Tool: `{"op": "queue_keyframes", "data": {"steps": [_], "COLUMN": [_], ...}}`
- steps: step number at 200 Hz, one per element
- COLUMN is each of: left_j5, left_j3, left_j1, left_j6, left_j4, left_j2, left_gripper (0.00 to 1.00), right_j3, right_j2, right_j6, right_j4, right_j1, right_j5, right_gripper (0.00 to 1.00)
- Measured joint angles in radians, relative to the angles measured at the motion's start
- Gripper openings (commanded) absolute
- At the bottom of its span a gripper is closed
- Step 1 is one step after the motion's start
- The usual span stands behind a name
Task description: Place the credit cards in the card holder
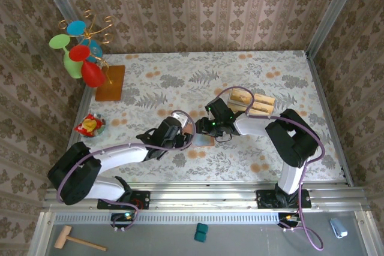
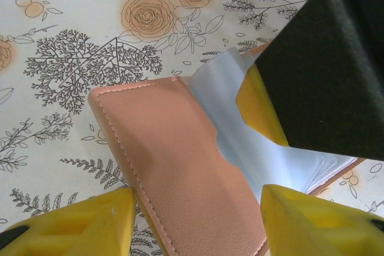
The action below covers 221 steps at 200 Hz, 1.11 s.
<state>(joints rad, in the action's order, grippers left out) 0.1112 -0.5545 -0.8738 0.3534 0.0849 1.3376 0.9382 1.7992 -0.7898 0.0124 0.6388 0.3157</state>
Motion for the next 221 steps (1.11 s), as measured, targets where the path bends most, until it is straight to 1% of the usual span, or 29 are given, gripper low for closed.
{"op": "queue_keyframes", "data": {"steps": [32, 54, 76, 94, 122, 165, 221], "left_j5": [0.102, 0.164, 0.201, 0.208, 0.204, 0.180, 0.166], "left_j3": [0.012, 0.018, 0.018, 0.018, 0.018, 0.016, 0.013], "left_j1": [-0.054, -0.069, -0.077, -0.088, -0.108, -0.140, -0.140], "left_j6": [-0.011, -0.019, -0.033, -0.041, -0.048, -0.063, -0.071], "left_j4": [-0.002, -0.013, -0.013, -0.012, 0.005, 0.059, 0.108], "left_j2": [-0.022, -0.089, -0.149, -0.166, -0.153, -0.071, 0.038], "left_gripper": [0.59, 0.59, 0.59, 0.59, 0.58, 0.58, 0.57], "right_j3": [0.000, 0.000, 0.000, 0.000, 0.000, 0.000, -0.002], "right_j2": [0.001, 0.001, 0.001, 0.001, 0.001, 0.001, 0.001], "right_j6": [-0.003, -0.003, -0.003, -0.004, -0.007, -0.008, -0.018], "right_j4": [0.007, 0.008, 0.008, 0.008, 0.009, 0.015, 0.016], "right_j1": [0.000, 0.000, 0.000, 0.000, 0.000, 0.000, 0.000], "right_j5": [0.000, 0.000, 0.000, 0.000, 0.000, 0.003, 0.004], "right_gripper": [0.47, 0.47, 0.47, 0.47, 0.47, 0.47, 0.47]}}
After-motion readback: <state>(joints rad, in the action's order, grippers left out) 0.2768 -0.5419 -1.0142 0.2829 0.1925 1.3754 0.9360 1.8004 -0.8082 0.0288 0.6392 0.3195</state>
